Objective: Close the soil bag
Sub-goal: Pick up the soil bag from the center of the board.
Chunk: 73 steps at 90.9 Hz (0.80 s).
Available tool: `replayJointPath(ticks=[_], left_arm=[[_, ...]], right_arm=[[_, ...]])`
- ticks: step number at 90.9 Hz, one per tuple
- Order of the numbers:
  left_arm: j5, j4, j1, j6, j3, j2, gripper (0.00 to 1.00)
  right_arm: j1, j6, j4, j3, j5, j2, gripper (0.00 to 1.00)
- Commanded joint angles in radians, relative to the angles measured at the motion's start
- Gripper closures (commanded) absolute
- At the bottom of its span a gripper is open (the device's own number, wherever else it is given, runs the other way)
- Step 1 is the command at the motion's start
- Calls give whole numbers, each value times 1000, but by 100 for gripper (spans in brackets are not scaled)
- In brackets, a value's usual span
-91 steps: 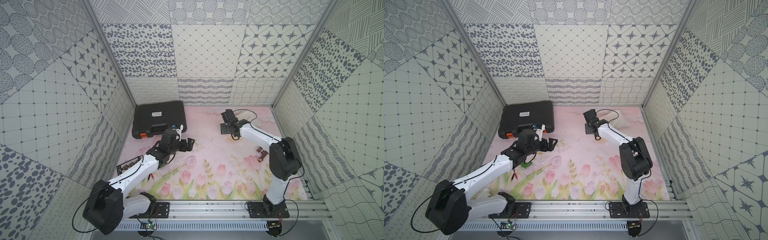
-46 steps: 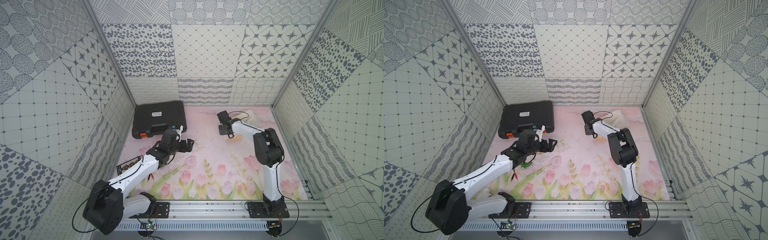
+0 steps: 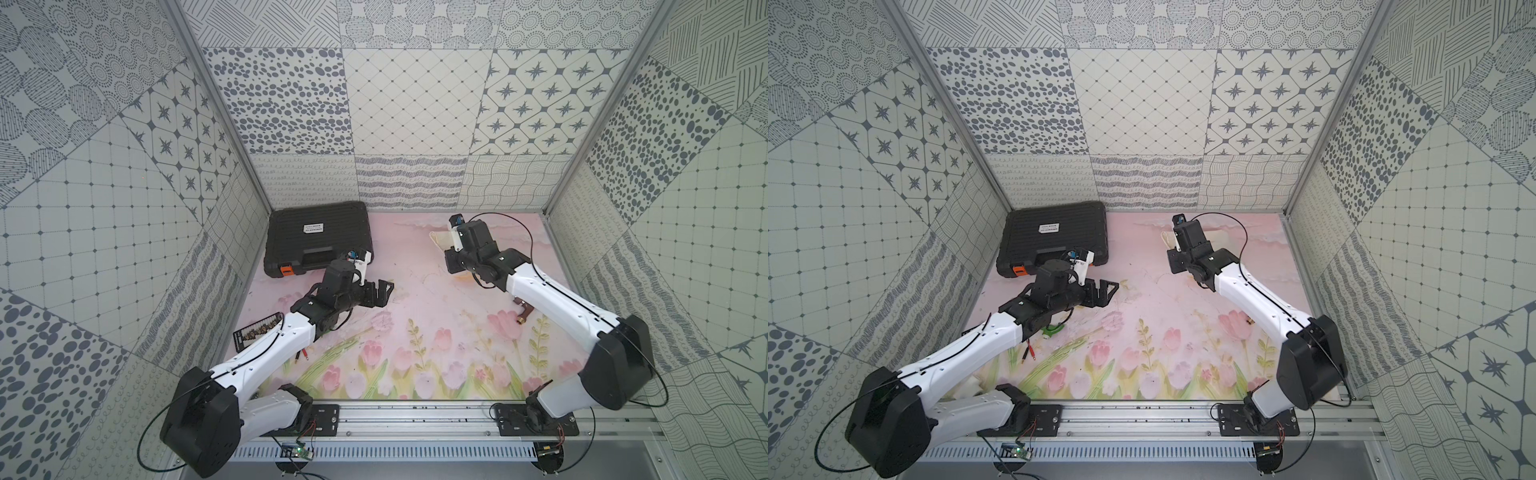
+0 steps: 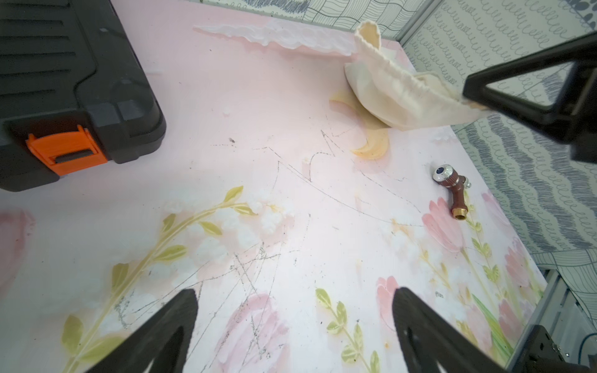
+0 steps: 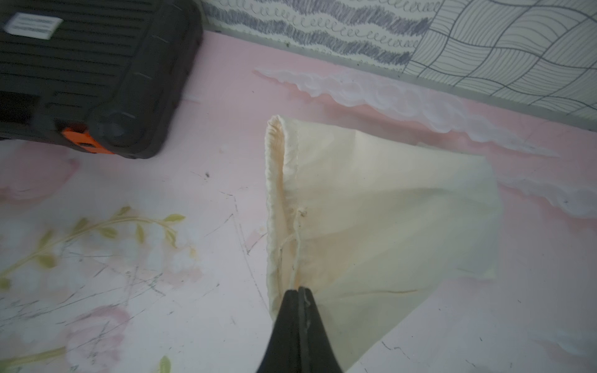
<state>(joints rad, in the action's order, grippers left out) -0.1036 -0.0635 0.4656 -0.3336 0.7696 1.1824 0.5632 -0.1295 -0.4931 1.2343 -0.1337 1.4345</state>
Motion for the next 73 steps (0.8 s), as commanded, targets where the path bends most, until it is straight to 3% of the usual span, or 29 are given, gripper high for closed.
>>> replayJointPath(ticks=[1,21,41,60,73], left_arm=[[-68,44,48,79,49,-1,4],[-93,85,119,257,108,85,9],[-226,235,169,509,121,213,11],[-257,403,174,762,220,427,10],[-243,485,172,825,310,544,8]], right_arm=[[10,44,25,-72,172,-91,100],[5,78,39,-207,124,-249,100],[0,59,134,-314,94,-361,100],[-4,32,183,-351,138,-381,100],[-3,17,203,-366,154,-375,100]])
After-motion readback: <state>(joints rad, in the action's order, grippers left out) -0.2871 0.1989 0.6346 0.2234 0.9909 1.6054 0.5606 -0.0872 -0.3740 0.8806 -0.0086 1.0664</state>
